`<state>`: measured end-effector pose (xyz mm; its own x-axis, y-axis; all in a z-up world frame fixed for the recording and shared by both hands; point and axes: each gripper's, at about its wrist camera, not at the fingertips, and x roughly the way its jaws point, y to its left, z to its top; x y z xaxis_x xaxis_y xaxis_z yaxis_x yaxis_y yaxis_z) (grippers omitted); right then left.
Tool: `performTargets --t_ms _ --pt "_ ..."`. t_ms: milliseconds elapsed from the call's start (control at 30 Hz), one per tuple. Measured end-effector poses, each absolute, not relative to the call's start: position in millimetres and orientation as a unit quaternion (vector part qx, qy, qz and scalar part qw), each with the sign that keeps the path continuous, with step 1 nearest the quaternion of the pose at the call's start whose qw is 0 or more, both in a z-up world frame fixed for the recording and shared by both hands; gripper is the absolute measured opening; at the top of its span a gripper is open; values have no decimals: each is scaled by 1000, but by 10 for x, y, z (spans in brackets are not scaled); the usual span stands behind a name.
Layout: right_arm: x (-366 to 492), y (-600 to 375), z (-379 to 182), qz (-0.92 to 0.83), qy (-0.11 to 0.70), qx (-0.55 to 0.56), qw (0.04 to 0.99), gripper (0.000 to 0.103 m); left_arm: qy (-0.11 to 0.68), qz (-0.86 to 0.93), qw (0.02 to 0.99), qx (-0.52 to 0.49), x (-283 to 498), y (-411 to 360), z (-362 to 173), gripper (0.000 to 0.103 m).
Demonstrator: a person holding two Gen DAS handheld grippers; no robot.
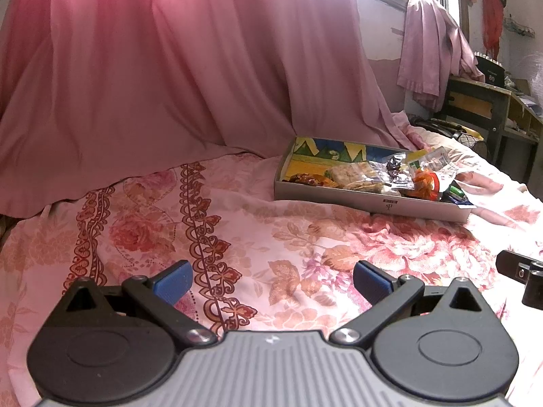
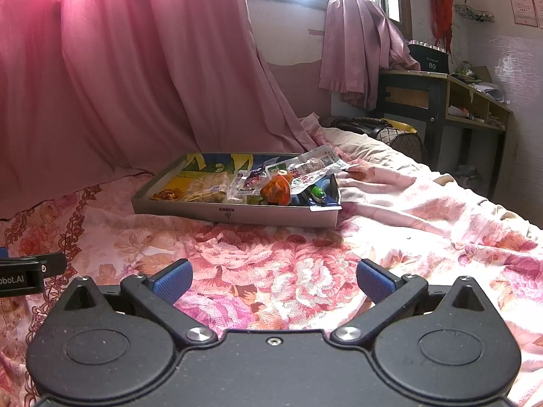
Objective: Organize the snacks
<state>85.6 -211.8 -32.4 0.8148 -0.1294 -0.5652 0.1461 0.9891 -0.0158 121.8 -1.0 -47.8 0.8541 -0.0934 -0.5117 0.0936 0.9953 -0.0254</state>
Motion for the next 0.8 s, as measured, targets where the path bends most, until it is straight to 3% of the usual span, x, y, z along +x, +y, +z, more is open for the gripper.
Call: performTargets --t_ms 800 --pt "862 -2111 -319 -73 296 14 952 102 267 -49 962 0 1225 -4 -490 102"
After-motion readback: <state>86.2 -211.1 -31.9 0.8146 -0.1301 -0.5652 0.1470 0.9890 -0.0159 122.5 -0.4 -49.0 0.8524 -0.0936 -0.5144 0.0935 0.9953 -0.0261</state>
